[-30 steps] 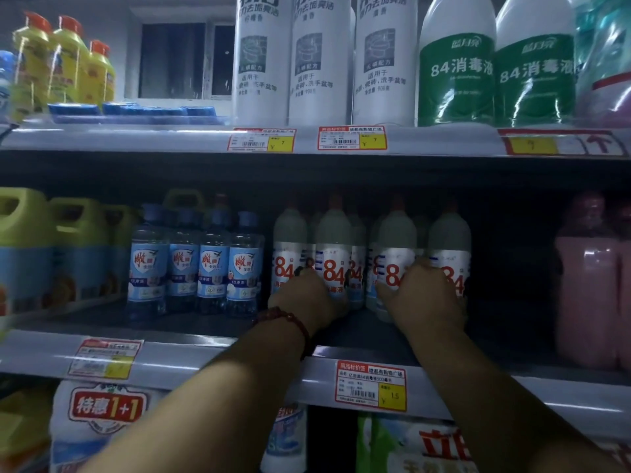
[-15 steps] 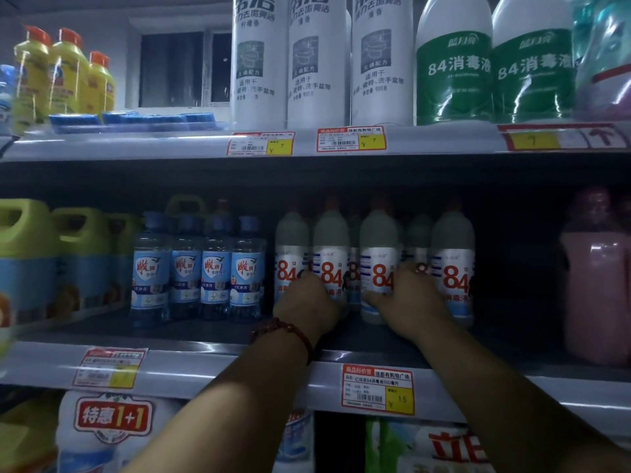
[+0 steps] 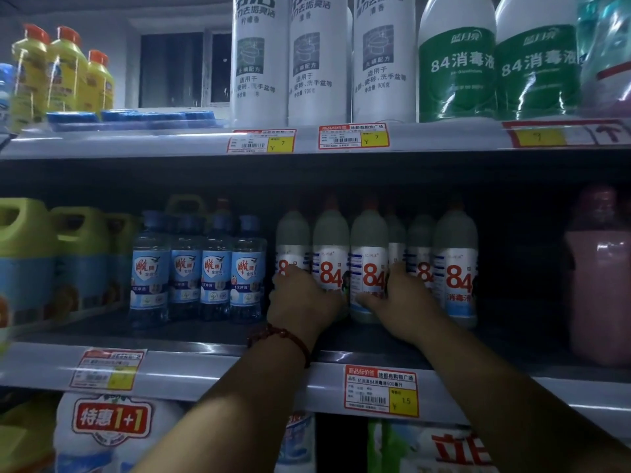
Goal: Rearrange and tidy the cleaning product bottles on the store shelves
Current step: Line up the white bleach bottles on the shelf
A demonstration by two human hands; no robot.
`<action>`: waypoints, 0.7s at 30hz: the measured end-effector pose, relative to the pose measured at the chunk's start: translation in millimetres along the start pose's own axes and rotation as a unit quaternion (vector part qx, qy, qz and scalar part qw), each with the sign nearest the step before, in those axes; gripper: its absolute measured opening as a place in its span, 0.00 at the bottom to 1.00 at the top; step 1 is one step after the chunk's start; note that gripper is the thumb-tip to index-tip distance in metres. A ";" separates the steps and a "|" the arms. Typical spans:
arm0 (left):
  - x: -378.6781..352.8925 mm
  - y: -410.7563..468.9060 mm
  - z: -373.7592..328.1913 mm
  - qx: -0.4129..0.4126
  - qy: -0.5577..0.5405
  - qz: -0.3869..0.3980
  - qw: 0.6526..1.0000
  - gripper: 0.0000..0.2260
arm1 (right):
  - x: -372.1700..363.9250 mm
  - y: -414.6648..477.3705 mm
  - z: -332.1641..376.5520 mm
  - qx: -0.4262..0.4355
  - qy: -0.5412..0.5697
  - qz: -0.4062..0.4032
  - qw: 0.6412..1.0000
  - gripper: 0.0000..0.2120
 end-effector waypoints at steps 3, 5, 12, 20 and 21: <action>10.9 -1.4 2.8 0.023 0.087 -0.057 0.994 0.33 | -0.1 -0.9 0.0 -0.002 0.005 0.007 1.000 0.28; 13.0 0.1 3.7 0.038 0.101 -0.071 0.992 0.29 | 0.3 -1.5 0.1 -0.006 0.006 0.009 1.000 0.29; 11.1 15.2 12.7 0.067 0.029 -0.065 0.995 0.25 | -0.1 -1.9 0.1 -0.006 0.012 0.016 1.000 0.28; 14.4 24.3 19.5 0.076 0.024 -0.015 0.997 0.27 | -2.1 -0.1 -1.6 -0.011 0.046 0.028 0.998 0.28; 14.0 24.3 19.4 0.070 0.027 -0.012 0.997 0.27 | -2.6 0.4 -2.0 -0.012 0.049 0.029 0.998 0.28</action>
Point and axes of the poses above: each hand's wrist, its own y-axis towards the middle knuckle, its own x-axis out of the back of the hand, z = x × y, the point moved 7 cm from there along y, towards the middle knuckle, and after that the axes turned 13 degrees about -x, right-handed, at the moved point
